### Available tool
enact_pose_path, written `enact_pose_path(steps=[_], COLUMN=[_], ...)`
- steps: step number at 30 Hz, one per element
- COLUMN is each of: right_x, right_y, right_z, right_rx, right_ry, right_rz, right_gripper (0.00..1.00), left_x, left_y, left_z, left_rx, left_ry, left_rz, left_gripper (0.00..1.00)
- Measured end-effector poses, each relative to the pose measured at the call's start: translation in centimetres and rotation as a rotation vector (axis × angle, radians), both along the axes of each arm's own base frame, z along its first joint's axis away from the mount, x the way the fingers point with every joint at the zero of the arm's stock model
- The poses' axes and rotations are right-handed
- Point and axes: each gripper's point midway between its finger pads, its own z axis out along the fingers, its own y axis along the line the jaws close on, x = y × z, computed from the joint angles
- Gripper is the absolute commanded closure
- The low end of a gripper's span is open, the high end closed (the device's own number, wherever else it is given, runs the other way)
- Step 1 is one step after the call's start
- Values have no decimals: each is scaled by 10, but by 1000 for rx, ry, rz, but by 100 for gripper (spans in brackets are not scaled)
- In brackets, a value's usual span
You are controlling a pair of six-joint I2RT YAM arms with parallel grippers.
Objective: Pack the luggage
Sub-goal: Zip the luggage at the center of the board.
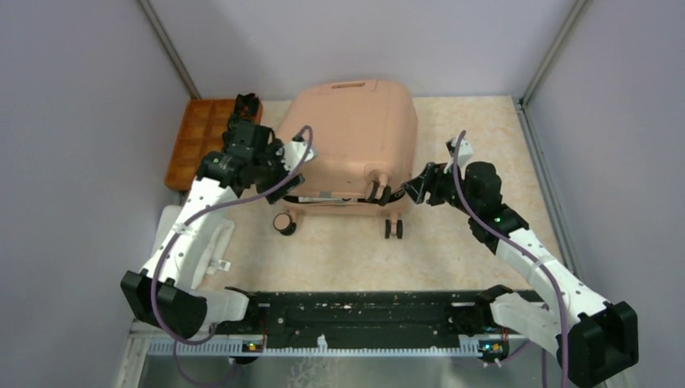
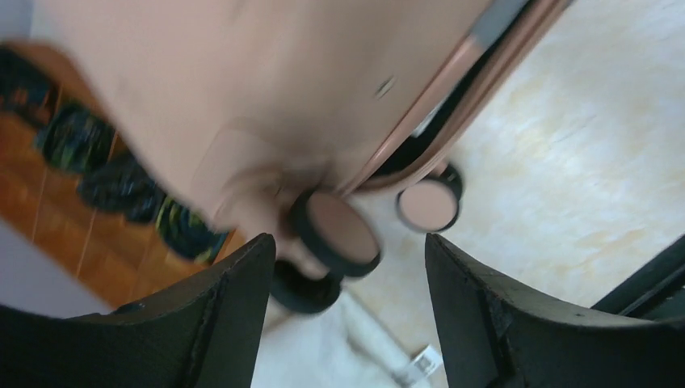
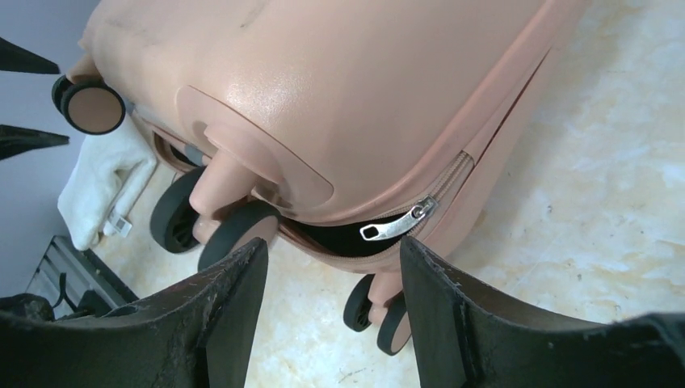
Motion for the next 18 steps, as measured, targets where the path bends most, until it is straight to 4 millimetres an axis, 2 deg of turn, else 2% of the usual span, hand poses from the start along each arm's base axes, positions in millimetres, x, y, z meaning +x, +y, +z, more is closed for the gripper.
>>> enact_pose_path(steps=[3, 6, 10, 12, 14, 18], right_x=[-4, -7, -9, -9, -10, -13], right_y=[-6, -8, -8, -8, -9, -10], right_z=[3, 8, 7, 7, 6, 5], right_rx=[0, 6, 6, 5, 4, 4], right_ry=[-17, -34, -31, -28, -26, -23], right_rz=[-23, -28, -26, -26, -26, -23], right_gripper=[38, 38, 37, 37, 37, 36], left_x=[5, 8, 9, 11, 13, 14], left_y=[41, 73, 110, 117, 115, 93], left_z=[4, 2, 1, 2, 0, -7], left_rx=[57, 103, 95, 67, 29, -107], left_ry=[-26, -60, -72, -75, -61, 40], left_rz=[130, 249, 397, 443, 459, 422], left_gripper=[17, 2, 1, 1, 1, 1])
